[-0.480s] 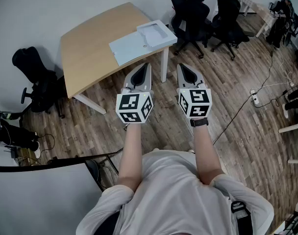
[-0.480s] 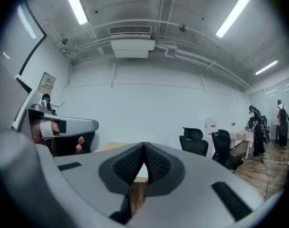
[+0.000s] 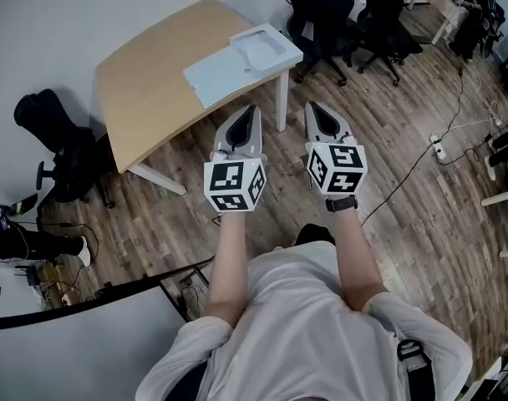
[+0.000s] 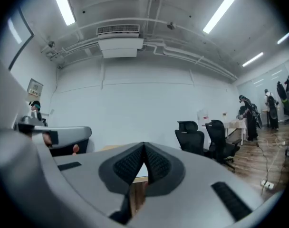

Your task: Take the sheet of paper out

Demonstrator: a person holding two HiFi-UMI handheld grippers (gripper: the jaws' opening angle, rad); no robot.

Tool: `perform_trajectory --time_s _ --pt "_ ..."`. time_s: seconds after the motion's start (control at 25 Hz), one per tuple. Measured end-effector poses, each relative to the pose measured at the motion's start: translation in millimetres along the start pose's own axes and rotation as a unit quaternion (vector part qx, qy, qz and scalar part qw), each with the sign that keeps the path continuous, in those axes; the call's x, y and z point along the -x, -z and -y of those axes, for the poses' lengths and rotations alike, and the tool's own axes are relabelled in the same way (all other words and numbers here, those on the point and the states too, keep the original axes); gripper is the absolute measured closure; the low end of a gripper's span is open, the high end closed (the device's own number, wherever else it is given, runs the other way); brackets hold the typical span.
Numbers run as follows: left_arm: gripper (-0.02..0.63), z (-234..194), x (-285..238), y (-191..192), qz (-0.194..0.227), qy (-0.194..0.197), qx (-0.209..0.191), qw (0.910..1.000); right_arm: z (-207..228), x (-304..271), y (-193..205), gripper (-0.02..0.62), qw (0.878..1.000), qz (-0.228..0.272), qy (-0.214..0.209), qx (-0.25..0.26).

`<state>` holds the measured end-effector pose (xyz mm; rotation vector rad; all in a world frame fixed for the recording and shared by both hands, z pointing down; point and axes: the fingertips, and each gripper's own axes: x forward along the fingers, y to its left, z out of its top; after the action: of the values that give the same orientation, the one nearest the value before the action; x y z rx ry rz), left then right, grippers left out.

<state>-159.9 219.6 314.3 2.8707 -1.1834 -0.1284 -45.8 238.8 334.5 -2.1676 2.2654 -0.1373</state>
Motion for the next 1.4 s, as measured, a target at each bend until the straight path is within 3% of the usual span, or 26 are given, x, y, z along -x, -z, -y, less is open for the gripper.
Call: perform_trajectory --time_s 0.12,0.28,0.52,0.84,1.16,1.4 --pt "0.598 -4 -2 8 -0.008 0.006 -0.003 0.9999 -6 -11 -2 0.584 1.000 0.005 0.003 -0.022" --pt "0.598 -26 -13 8 -0.006 -0.004 0.002 1.0000 -24 -38 -3 0.584 1.000 0.003 -0.023 -0.014" --pt "0.598 -58 -56 25 -0.018 -0.012 0.013 0.9997 -5 -86 6 0.584 0.999 -0.001 -0.026 -0.020" --pt "0.597 -107 -179 29 -0.024 -0.030 0.022 0.9990 57 -197 0 0.584 0.999 -0.008 -0.043 -0.032" --pt "0.597 -140 -310 9 -0.017 -0.049 0.014 0.9986 111 -320 -39 0.584 0.994 0.006 -0.103 -0.030" --pt "0.597 -174 -386 17 -0.015 -0.084 0.015 0.9963 147 -402 -50 0.584 0.988 0.015 -0.145 -0.049"
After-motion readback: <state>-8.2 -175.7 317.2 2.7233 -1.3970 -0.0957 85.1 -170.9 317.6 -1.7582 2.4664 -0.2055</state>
